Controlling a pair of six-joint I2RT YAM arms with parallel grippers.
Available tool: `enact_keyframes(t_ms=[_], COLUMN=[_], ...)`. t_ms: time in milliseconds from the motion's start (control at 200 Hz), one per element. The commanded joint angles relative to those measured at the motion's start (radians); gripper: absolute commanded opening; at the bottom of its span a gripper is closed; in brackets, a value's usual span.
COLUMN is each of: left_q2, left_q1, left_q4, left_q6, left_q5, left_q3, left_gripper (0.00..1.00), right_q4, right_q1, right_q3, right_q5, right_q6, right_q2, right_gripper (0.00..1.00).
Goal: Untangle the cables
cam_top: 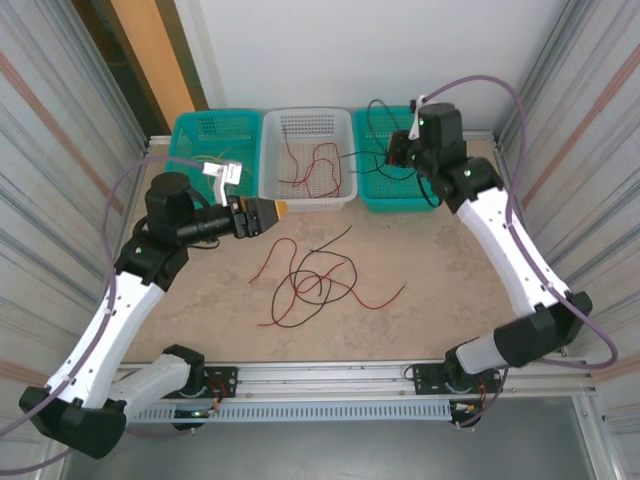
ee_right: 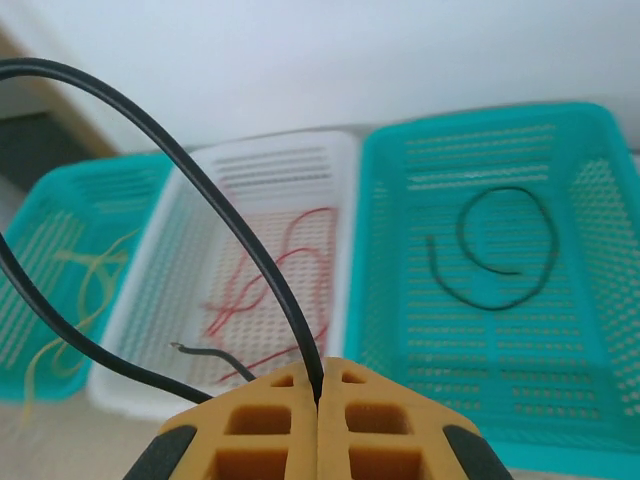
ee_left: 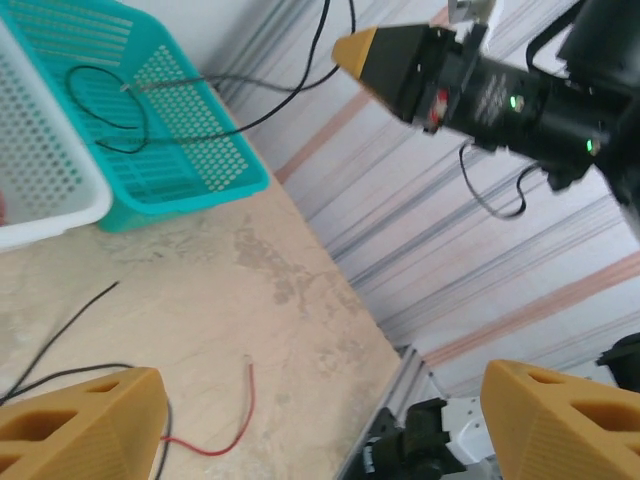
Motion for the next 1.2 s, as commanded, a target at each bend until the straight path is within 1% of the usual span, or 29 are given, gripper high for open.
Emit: enact_keyframes(t_ms=[0,45,65,140,175,205,236,326,356,371,401,431,456,566,646,717,782,847,947,982,1057,1092,1132,1198], left_q2=[-0.032,-0.039,-0.044,-0.068,-0.084,-0.098,-0.113,-0.154,-0.163,-0.167,-0.169,-0.169,-0.166,-0.162,-0.149,-0.128,-0.101,-0.063,0.029,0.067,0.159,0.210,0.270,0.352], left_q1=[0.015,0.017,0.017,0.018,0.020,0.020,0.020,0.020,0.022,0.022,0.022,0.021,0.022,0.022,0.021,0.022,0.020,0.016,-0.017,-0.051,-0.142,-0.181,-0.215,-0.257], left_q4=[-0.137,-0.179,-0.193,-0.238,-0.253,-0.263,-0.271,-0.277,-0.273,-0.272,-0.271,-0.274,-0.277,-0.275,-0.272,-0.276,-0.277,-0.274,-0.265,-0.265,-0.265,-0.269,-0.274,-0.275], left_q6=[0.106,0.129,0.137,0.157,0.163,0.167,0.167,0.165,0.162,0.159,0.153,0.146,0.143,0.124,0.122,0.111,0.097,0.081,0.058,0.058,0.059,0.057,0.050,0.052], left_q5=[-0.116,-0.136,-0.146,-0.180,-0.191,-0.194,-0.194,-0.191,-0.189,-0.189,-0.190,-0.188,-0.183,-0.154,-0.144,-0.150,-0.162,-0.182,-0.175,-0.192,-0.271,-0.299,-0.312,-0.331], left_q3=[0.008,0.013,0.014,0.005,-0.003,-0.012,-0.022,-0.060,-0.073,-0.078,-0.085,-0.086,-0.085,-0.084,-0.092,-0.102,-0.124,-0.155,-0.185,-0.189,-0.192,-0.186,-0.173,-0.154], left_gripper=[0.83,0.83,0.83,0.83,0.83,0.84,0.85,0.87,0.89,0.91,0.98,0.99,0.99,0.99,0.99,0.99,0.99,0.96,0.82,0.78,0.70,0.64,0.57,0.51], right_q4=[-0.109,-0.131,-0.143,-0.223,-0.267,-0.297,-0.319,-0.342,-0.344,-0.345,-0.346,-0.351,-0.355,-0.346,-0.346,-0.324,-0.287,-0.256,-0.240,-0.237,-0.212,-0.188,-0.148,-0.094], right_q1=[-0.085,-0.115,-0.127,-0.148,-0.149,-0.147,-0.144,-0.121,-0.111,-0.105,-0.092,-0.081,-0.075,-0.038,-0.001,0.047,0.103,0.148,0.192,0.204,0.221,0.225,0.228,0.231], right_q3=[0.044,0.070,0.084,0.162,0.200,0.224,0.228,0.228,0.220,0.212,0.195,0.179,0.164,0.076,-0.002,-0.110,-0.247,-0.380,-0.565,-0.623,-0.732,-0.776,-0.820,-0.864], right_q5=[-0.031,-0.044,-0.049,-0.054,-0.050,-0.046,-0.043,-0.016,0.004,0.016,0.039,0.058,0.069,0.096,0.123,0.135,0.145,0.137,0.122,0.119,0.097,0.082,0.054,0.023], right_q6=[0.079,0.099,0.107,0.125,0.127,0.128,0.133,0.139,0.138,0.137,0.136,0.136,0.135,0.135,0.149,0.167,0.187,0.220,0.298,0.325,0.375,0.397,0.409,0.424], right_q2=[0.131,0.190,0.218,0.319,0.358,0.380,0.390,0.374,0.356,0.344,0.322,0.295,0.271,0.149,0.043,-0.068,-0.179,-0.277,-0.386,-0.411,-0.452,-0.465,-0.472,-0.466], right_gripper=[0.00,0.00,0.04,0.27,0.36,0.46,0.49,0.50,0.51,0.52,0.54,0.59,0.62,0.63,0.62,0.62,0.64,0.66,0.66,0.65,0.64,0.63,0.63,0.61])
